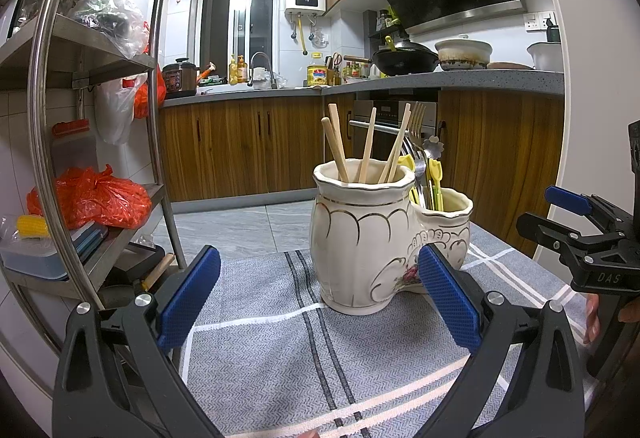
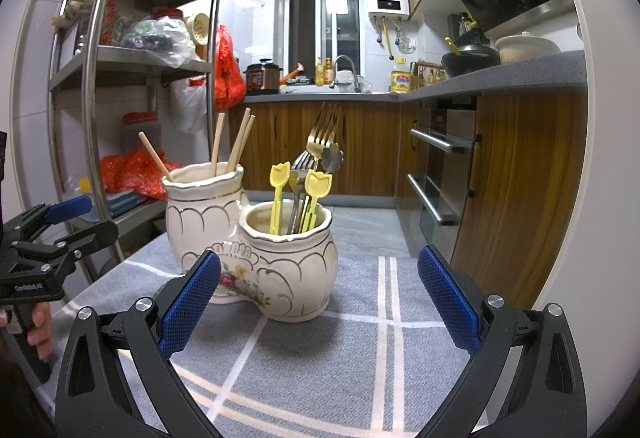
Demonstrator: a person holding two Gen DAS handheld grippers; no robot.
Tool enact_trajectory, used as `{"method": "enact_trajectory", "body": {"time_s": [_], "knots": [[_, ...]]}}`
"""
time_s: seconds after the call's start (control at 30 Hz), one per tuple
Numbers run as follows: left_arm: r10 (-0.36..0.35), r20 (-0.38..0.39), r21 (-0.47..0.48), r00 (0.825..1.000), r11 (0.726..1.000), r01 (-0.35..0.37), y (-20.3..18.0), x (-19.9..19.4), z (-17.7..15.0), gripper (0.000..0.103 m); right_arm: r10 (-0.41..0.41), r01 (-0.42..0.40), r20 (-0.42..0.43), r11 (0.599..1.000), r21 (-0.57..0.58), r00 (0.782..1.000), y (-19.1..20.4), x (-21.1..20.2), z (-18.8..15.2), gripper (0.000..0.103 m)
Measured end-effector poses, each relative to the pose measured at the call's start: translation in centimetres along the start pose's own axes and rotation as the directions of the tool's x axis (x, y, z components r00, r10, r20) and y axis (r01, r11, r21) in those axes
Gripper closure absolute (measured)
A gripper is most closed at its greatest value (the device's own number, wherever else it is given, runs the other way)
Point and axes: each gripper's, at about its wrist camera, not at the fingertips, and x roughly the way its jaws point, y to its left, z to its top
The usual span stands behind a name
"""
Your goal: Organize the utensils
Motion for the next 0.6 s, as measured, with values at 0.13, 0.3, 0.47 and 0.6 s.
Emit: {"method": "enact_trajectory", "body": {"time_s": [0.13, 0.3, 0.47, 0.6], "knots": [[0.0, 0.0, 0.0, 1.0, 1.0, 0.0, 0.0, 0.0, 0.0, 0.005, 0.0, 0.0, 0.0, 1.0, 0.0, 1.0, -0.04, 0.01, 0.01, 0.005], [0.0, 0.001, 0.0, 1.0, 1.0, 0.0, -0.02, -0.02, -0.02, 0.006, 0.0, 0.0, -0.001, 1.0, 0.0, 1.0, -0.02, 0.01, 0.01, 0.005], [0.006, -0.001, -0.001, 1.0, 1.0, -0.006, -0.03, 0.0, -0.01, 0.005, 0.0, 0.0, -0.001, 1.0, 0.0, 1.0, 0.01, 0.0, 0.01, 0.005], [0.009, -0.007, -0.003, 1.0, 1.0, -0.009, -0.06, 0.07, 0.04, 0.005, 0.0, 0.0, -0.001, 1.0, 0.0, 1.0, -0.02, 0.02, 0.02, 0.005]]}}
